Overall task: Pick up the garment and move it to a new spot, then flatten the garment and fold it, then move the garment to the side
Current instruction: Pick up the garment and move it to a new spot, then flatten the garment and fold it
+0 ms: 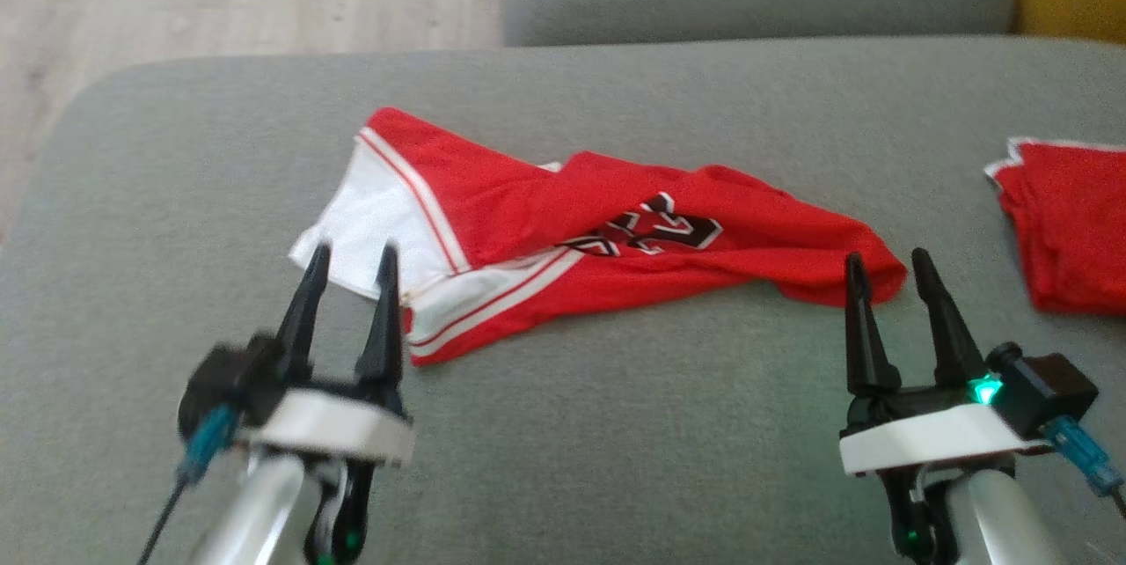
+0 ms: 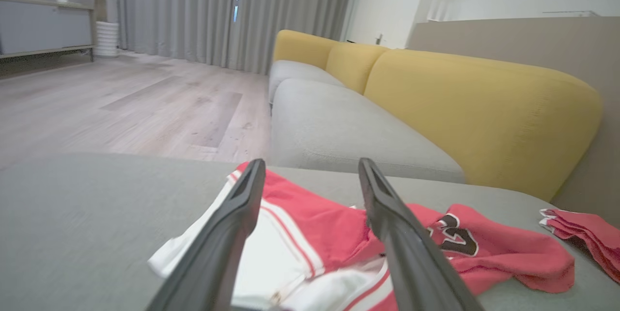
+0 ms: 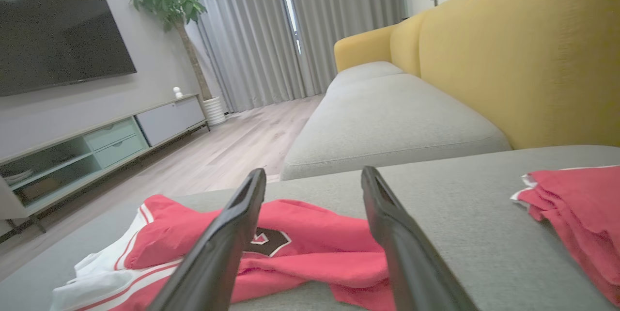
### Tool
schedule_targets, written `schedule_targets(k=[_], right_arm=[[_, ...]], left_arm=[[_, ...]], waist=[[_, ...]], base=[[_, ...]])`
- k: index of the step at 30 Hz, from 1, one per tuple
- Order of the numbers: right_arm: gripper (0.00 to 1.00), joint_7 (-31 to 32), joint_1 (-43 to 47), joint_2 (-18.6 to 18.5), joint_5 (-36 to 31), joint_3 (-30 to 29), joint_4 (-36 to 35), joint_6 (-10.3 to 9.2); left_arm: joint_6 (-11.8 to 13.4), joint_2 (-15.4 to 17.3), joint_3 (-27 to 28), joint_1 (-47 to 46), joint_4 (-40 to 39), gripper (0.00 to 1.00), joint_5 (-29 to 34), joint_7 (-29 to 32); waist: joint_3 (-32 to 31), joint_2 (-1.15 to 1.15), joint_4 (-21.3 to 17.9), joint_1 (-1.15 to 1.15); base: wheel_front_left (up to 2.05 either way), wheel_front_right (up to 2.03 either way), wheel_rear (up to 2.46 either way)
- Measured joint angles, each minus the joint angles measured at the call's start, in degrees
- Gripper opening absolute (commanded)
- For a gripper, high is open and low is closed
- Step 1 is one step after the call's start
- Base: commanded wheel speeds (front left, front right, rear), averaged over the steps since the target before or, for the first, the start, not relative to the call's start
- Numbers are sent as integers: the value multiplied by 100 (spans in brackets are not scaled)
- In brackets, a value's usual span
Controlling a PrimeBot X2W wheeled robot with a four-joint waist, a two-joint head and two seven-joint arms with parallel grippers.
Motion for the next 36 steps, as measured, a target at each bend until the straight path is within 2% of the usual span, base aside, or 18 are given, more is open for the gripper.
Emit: schedule_targets(k=[4, 9, 17, 21, 25, 30, 36], right_arm=[[100, 0, 42, 1, 1, 30, 59, 0], [100, 0, 233, 3, 3, 80, 132, 0], [100, 0, 245, 1, -147, 229, 159, 0], [100, 164, 37, 0, -536, 572, 229, 0], [100, 501, -460, -42, -868, 990, 387, 0], [100, 1014, -1431, -621, -1024, 1944, 877, 0], [100, 1270, -2405, -1163, -977, 2626, 1786, 0]], left_arm=[[-68, -75, 371, 728, -226, 100, 151, -1], [-208, -368, 734, 1244, -367, 100, 390, 0], [-485, -654, 865, 1289, -360, 100, 761, 0], [-644, -742, 769, 1128, -255, 100, 958, 0], [-664, -873, 754, 912, -202, 100, 990, 0], [-765, -985, 708, 783, -143, 100, 991, 0], [-811, -1043, 665, 686, -54, 100, 982, 0]], waist=[[-179, 0, 263, -1], [-361, 0, 484, -1], [-284, 0, 615, 0], [-150, 0, 794, 0], [-15, 0, 981, 1], [225, 0, 1330, 1], [484, 0, 1766, 2]], base=[[0, 0, 0], [0, 0, 0], [0, 0, 0], [0, 0, 0], [0, 0, 0], [0, 0, 0], [0, 0, 0]])
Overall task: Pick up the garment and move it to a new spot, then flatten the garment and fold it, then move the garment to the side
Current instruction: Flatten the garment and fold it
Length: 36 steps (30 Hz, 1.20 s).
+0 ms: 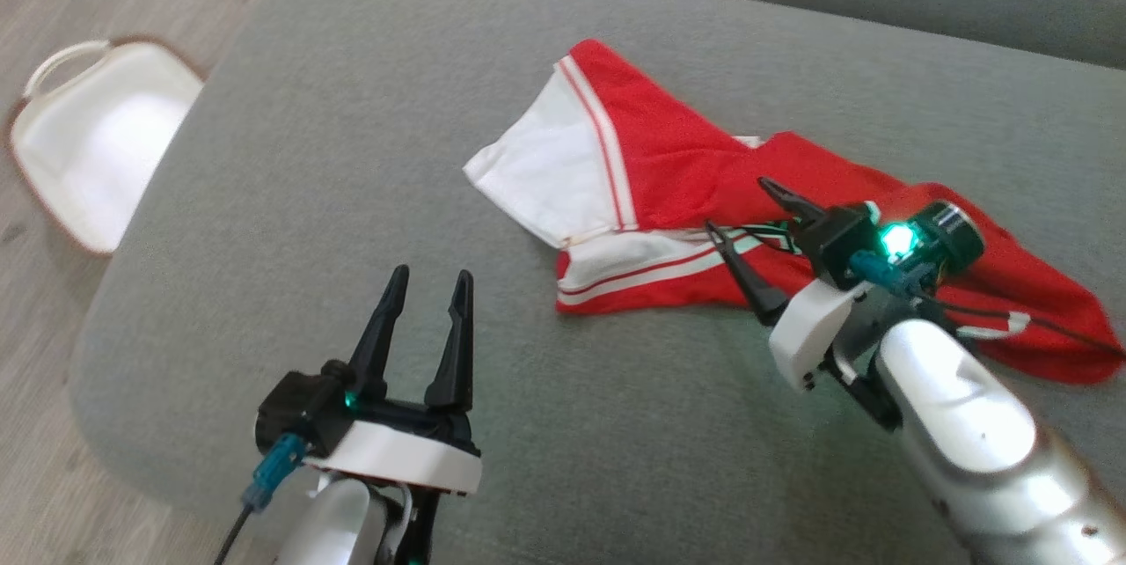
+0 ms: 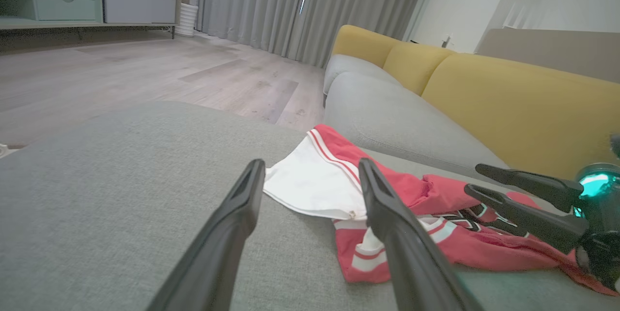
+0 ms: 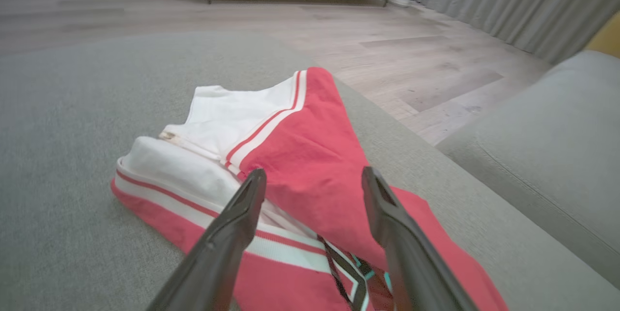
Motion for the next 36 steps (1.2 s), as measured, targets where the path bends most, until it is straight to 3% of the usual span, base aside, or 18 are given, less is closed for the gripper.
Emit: schedule_targets(k=[11, 12, 13, 14, 22, 29, 34, 35, 36], right_arm=[[100, -2, -925, -381, 80, 738, 1402, 0], [56, -18, -999, -389, 103, 755, 1502, 0], [56, -47, -1061, -389, 181, 754, 1579, 0], [0, -109, -1124, -386, 261, 746, 1644, 0], [0, -399, -1631, -378, 733, 490, 2036, 0], [0, -281, -2573, -536, 1118, -486, 2787, 0], [0, -183, -3455, -1011, 833, -1435, 3930, 0], [100, -172, -3566, -1096, 686, -1591, 4165, 0], [100, -83, -3670, -1206, 455, -1887, 4493, 0]], left_arm=[[47, -18, -366, -97, 15, 100, -300, 0], [58, -19, -367, -97, 10, 100, -301, 0], [59, -19, -367, -97, 7, 100, -320, 0], [62, -19, -372, -99, 4, 100, -341, 0], [126, -20, -537, -101, -7, 100, -400, 0], [159, -20, -679, -101, -94, 100, -460, 0], [231, -21, -714, -120, -200, 100, -566, 0], [243, -21, -715, -122, -219, 100, -566, 0], [259, -21, -714, -122, -237, 100, -567, -1]], waist=[[336, 0, 632, -1], [368, 0, 668, 0], [397, 0, 698, 0], [424, 0, 724, 0], [458, 0, 802, -1], [539, 0, 887, -1], [697, 0, 964, -1], [721, 0, 980, -1], [752, 0, 1003, 0]], base=[[0, 0, 0], [0, 0, 0], [0, 0, 0], [0, 0, 0], [0, 0, 0], [0, 0, 0], [0, 0, 0], [0, 0, 0], [0, 0, 0]])
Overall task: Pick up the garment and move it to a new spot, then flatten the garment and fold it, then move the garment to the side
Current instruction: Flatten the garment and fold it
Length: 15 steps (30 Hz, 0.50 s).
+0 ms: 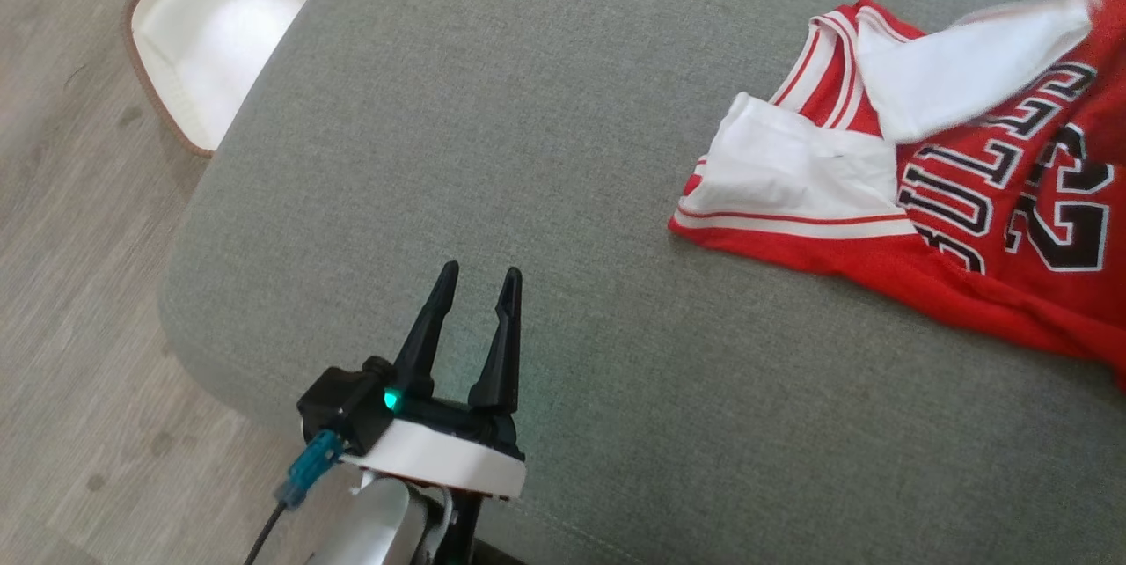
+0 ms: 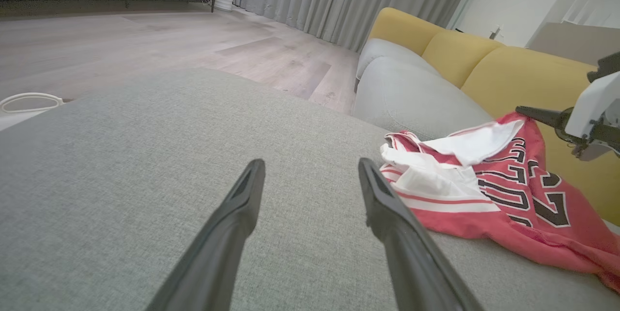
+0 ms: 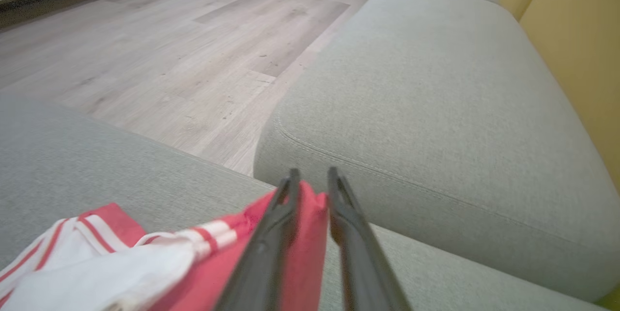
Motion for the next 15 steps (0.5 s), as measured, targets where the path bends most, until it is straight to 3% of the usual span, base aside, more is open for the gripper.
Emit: schedule_targets(k=[8, 15], right_arm=[[100, -115, 227, 4, -530, -783, 182, 0], [100, -860, 525, 714, -845, -842, 35, 0]], left_arm=[[-3, 0, 55, -16, 57, 100, -13, 1], [-45, -3, 502, -190, 70, 100, 210, 0]], waist=[[-150, 0, -50, 0], [-342, 0, -547, 0]], base=[[0, 0, 0], [0, 0, 0]])
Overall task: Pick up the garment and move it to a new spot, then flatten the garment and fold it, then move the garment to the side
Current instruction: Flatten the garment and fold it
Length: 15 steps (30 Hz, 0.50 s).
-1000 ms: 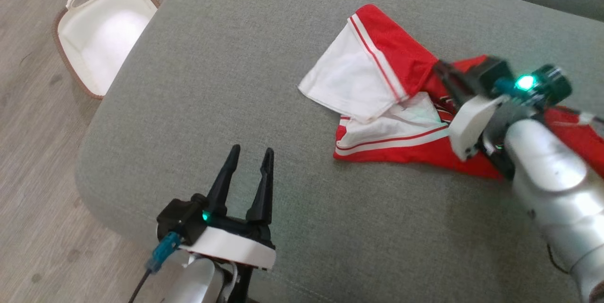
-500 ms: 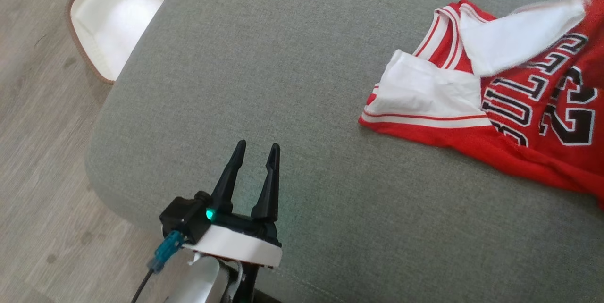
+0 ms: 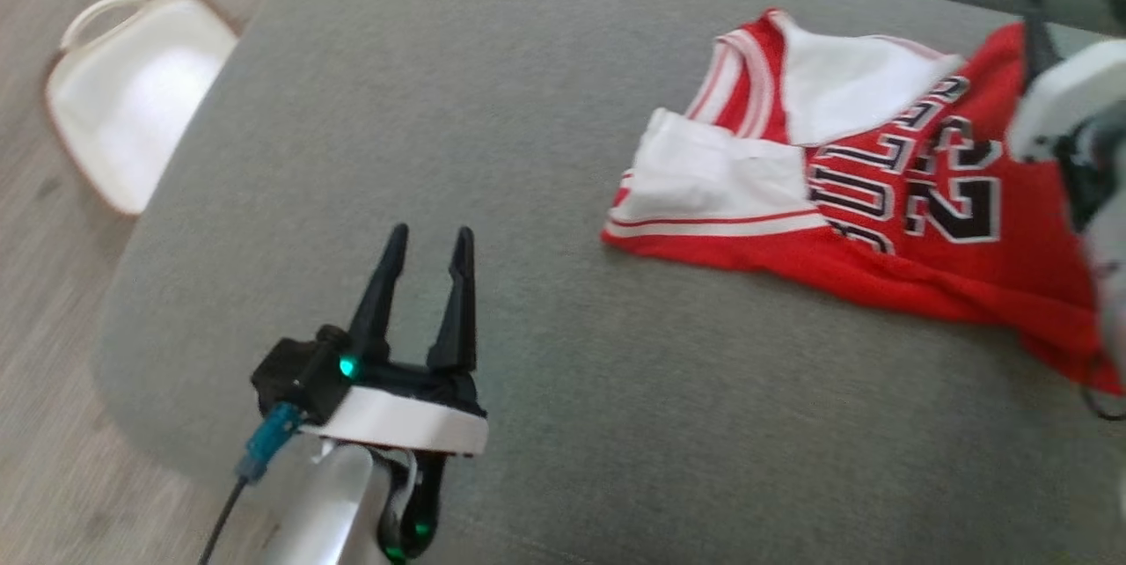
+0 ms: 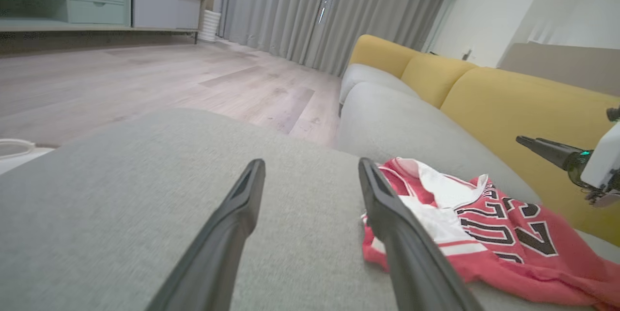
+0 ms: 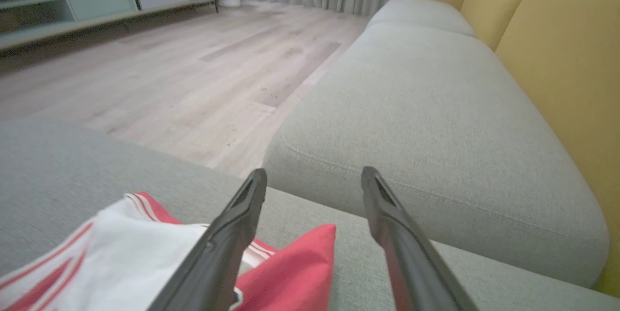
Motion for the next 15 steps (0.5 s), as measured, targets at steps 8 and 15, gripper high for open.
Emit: schedule_targets(k=[8, 15], right_arm=[[100, -311, 965, 953, 480, 215, -1646, 0], [100, -313, 3557, 1422, 935, -36, -4114, 0]], left_arm=[[-59, -5, 626, -5, -25, 100, 350, 0], [-192, -4, 982, 142, 36, 100, 598, 0]], waist=[[-363, 0, -793, 0], [-744, 0, -1584, -1]], base=[[0, 0, 0], [0, 0, 0]])
